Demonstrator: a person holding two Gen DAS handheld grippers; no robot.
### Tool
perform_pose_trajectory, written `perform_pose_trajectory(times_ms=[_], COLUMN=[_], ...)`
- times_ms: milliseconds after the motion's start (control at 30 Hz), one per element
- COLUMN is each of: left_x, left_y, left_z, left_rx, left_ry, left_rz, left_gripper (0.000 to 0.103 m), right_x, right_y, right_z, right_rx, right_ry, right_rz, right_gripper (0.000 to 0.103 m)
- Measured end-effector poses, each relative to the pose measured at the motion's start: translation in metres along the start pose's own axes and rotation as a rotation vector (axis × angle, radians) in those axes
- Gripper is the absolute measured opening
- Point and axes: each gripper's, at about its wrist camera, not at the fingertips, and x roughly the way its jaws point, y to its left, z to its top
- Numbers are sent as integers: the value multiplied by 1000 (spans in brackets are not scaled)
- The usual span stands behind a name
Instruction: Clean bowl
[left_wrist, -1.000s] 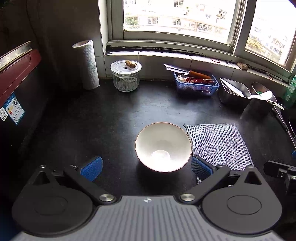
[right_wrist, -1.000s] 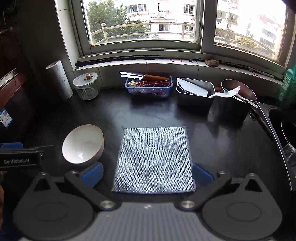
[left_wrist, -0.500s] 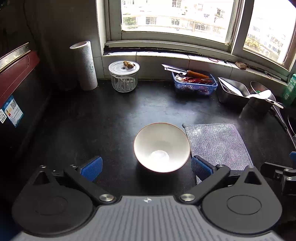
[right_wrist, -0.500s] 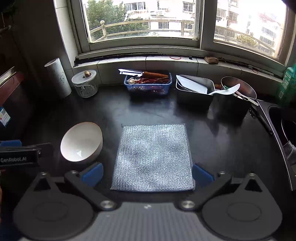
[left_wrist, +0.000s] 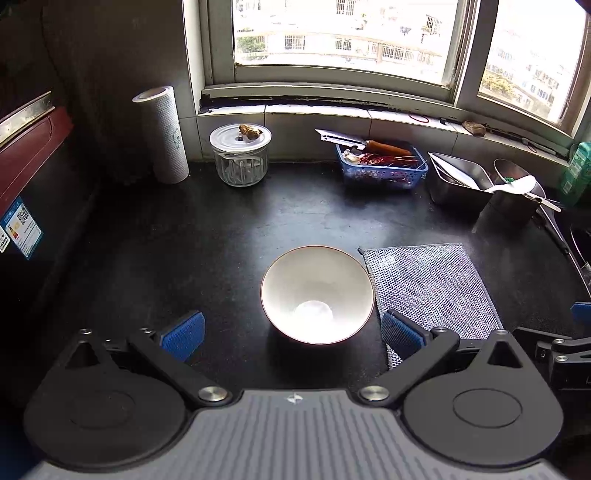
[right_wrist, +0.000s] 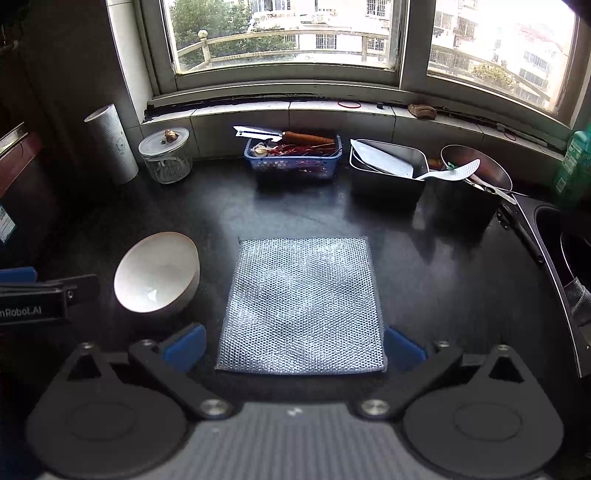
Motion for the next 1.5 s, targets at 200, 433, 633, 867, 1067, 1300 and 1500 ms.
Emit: perform_pose_trajectory(times_ms=[200, 433, 633, 867, 1067, 1300, 1500], left_x=[0, 3, 5, 9, 13, 16, 22], left_y=[0, 1, 3, 4, 6, 6, 11], left_z=[0, 0, 0, 2, 3, 2, 3], left_rx=[-2, 2, -4, 0, 3, 57, 51], left_ry=[-1, 1, 2, 1, -27, -109, -104], left_rz=[-3, -2, -8, -9, -21, -47, -69], left_gripper=[103, 103, 103, 103, 103, 103, 103], right_x=[3, 6, 11, 16, 22, 30, 36], right_y=[1, 2, 1, 1, -3, -6, -6], right_z=[0, 1, 2, 3, 4, 6, 7], right_rx=[-6, -11, -9, -12, -4, 1, -7], right_ry=[9, 19, 30, 40, 51, 57, 60], right_rz=[1, 3, 2, 3, -2, -5, -5], right_gripper=[103, 103, 103, 103, 103, 103, 103])
